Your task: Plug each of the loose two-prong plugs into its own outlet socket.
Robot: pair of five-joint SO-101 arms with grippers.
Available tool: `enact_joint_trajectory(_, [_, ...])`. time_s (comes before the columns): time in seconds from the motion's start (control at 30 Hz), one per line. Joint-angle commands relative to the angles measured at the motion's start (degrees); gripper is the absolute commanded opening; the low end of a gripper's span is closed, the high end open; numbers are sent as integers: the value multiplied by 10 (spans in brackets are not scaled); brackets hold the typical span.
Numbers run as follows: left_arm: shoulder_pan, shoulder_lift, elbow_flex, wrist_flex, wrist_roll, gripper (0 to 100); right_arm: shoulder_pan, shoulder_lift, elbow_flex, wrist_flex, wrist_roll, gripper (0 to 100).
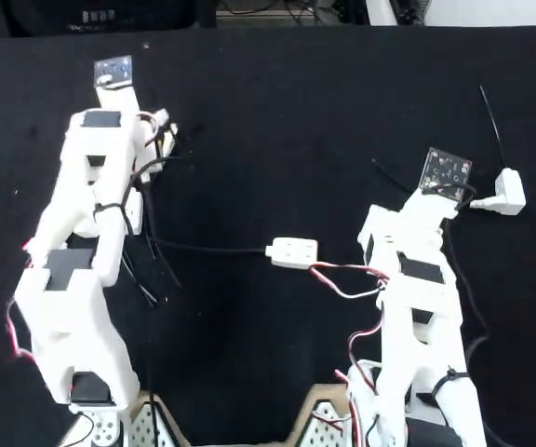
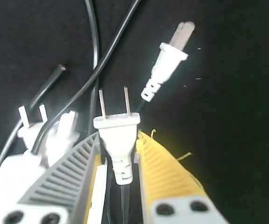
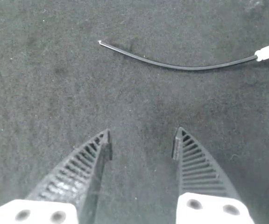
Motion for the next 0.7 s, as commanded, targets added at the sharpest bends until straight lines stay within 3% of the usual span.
enact_joint_trajectory(0.0, [0, -83, -22, 47, 0, 30, -6, -15, -38, -1, -4, 198])
enact_joint_trajectory(0.43, [17, -129, -28, 185, -4, 30, -6, -15, -36, -1, -4, 199])
enact_joint_trajectory(0.67, [18, -200, 5, 244, -70, 30, -6, -15, -36, -1, -4, 198])
